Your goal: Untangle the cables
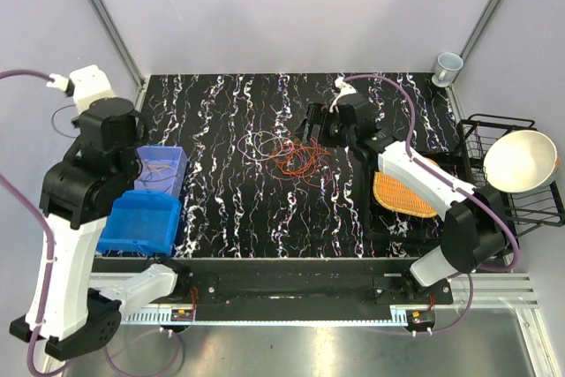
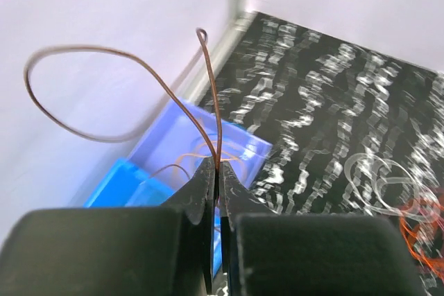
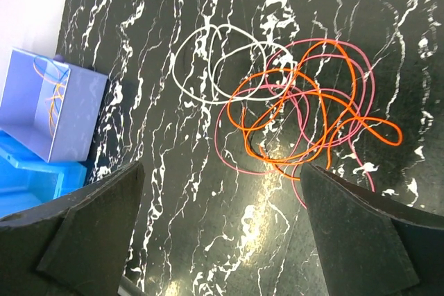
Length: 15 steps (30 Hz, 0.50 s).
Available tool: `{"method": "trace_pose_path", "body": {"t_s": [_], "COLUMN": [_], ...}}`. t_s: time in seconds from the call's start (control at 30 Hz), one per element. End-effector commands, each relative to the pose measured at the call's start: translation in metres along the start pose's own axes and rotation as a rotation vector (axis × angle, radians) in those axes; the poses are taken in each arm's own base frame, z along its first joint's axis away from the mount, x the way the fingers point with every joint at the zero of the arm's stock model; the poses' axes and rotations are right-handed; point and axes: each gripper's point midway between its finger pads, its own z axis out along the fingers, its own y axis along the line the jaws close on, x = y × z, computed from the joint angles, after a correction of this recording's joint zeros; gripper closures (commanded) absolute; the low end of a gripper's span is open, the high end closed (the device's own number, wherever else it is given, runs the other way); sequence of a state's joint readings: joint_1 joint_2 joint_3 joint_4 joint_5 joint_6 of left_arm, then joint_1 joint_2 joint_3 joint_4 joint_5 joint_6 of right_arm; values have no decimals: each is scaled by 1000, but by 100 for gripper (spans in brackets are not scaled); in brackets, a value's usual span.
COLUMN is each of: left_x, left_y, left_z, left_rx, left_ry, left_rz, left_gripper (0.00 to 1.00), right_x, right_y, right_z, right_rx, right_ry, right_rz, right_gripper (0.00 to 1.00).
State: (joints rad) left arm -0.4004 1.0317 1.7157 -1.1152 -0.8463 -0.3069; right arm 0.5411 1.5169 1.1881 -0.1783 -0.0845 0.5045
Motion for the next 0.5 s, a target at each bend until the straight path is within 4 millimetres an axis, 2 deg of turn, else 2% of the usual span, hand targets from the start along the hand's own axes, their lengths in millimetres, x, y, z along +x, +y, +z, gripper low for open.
{"method": "trace_pose_path", "body": {"t_s": [0.0, 0.27, 0.37, 0.4, 0.47], "left_x": [9, 44, 65, 80, 91], "left_y": [47, 78, 86, 89, 91], "left_z": [-7, -5, 1, 6, 13], "left_rx": [-203, -320, -369, -396, -407], "left_ry": [-20, 22, 56, 91, 102], "left_rz": [-61, -67, -69, -52, -65], "left_gripper": [100, 100, 100, 100, 100], "right_x": [-4, 1, 6, 6, 9], "right_y": [9, 14, 17, 17, 18], "right_z": [3, 4, 6, 6, 6], "right_rx": [-57, -89, -106, -108, -118], "right_ry": [-12, 13, 32, 35, 48], "right_rz": [-15, 1, 8, 13, 16], "right_gripper": [0, 1, 1, 1, 2]}}
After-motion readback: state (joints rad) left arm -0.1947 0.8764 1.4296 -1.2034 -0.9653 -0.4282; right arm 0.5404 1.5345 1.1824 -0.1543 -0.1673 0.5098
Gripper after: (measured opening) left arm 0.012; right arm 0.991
